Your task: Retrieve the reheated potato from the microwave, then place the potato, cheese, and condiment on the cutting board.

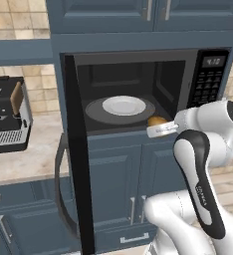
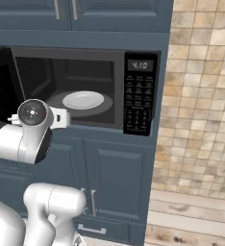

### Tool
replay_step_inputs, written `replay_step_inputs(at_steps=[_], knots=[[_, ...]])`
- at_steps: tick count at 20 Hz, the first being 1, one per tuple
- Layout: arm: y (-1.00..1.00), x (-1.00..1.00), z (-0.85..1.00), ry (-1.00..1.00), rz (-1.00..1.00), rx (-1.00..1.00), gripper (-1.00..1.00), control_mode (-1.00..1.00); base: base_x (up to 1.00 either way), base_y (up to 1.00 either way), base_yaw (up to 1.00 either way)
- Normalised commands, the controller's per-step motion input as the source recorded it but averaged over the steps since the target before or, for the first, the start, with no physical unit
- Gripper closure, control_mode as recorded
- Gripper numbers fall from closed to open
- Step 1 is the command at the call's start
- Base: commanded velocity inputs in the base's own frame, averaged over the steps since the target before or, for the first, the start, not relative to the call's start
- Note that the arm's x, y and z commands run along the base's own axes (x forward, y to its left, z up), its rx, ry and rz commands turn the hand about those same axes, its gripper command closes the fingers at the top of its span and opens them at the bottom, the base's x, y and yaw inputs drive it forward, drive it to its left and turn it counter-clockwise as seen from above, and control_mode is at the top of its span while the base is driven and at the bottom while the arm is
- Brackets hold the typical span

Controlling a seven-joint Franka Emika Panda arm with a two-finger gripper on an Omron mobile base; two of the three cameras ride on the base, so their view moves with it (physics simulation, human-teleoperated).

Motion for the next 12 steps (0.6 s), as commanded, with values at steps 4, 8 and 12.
replay_step_inputs(at_steps=[4, 8, 12], knots=[[0.0, 0.0, 0.0, 0.0, 0.0, 0.0, 1.0, 1.0, -0.6, -0.02, -0.01], [0.0, 0.0, 0.0, 0.0, 0.0, 0.0, 1.0, 1.0, -0.62, -0.04, 0.0], [0.0, 0.0, 0.0, 0.0, 0.0, 0.0, 1.0, 1.0, -0.61, -0.08, 0.0]])
